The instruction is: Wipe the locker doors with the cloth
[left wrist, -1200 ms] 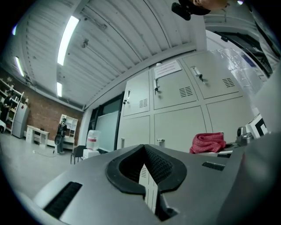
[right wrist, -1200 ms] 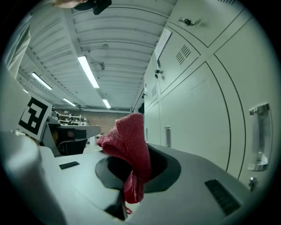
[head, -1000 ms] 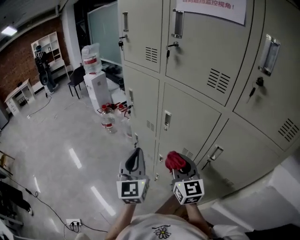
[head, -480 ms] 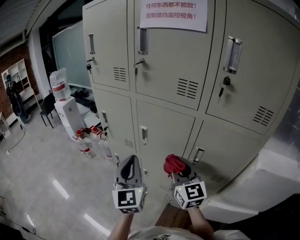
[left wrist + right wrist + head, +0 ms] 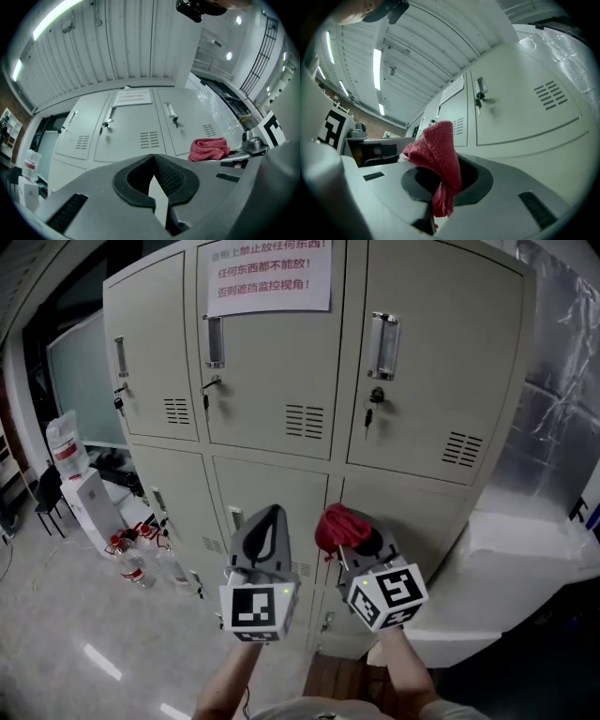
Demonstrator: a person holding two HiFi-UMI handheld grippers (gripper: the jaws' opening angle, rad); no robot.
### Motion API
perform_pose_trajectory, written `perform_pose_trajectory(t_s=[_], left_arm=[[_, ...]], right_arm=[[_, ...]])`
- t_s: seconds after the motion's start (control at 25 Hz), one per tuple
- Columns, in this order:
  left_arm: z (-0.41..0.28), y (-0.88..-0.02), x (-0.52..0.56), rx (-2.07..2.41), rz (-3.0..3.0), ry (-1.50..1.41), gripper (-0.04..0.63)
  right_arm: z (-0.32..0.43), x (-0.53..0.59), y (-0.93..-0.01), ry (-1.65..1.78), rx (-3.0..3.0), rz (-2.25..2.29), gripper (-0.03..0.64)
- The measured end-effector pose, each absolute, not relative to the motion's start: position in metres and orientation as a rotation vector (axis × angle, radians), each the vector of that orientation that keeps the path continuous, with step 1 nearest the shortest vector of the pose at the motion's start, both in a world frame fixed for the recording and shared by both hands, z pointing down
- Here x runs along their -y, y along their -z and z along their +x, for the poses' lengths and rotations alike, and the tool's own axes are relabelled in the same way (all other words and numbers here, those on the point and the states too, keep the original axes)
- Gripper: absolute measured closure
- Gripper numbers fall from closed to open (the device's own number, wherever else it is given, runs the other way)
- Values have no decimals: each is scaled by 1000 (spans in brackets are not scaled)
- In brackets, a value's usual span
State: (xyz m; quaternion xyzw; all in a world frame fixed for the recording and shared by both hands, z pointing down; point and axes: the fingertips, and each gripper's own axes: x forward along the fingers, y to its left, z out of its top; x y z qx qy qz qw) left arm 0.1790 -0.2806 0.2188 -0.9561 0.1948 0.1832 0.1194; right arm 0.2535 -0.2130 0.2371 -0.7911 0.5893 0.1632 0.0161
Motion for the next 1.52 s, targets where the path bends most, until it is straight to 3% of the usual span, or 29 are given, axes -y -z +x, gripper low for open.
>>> perform_pose_trajectory(t_s=[0.48,0.68,1.04,1.52], left_arm=[[234,10,253,-311,-2676,-880,580],[244,70,254,-263,-2704,-917,580],[250,112,256,-239,-2735,-924,580],[261,115,239,-164,-2757,-965,578]], right_arm=[[244,167,75,-1159,-1770,-2403,588],[267,196,173,-1171,-1722,-2551,588],[310,234,203,-1106,-1524,-2930,588],[333,204,211,-1089,-1451,-2987,588]])
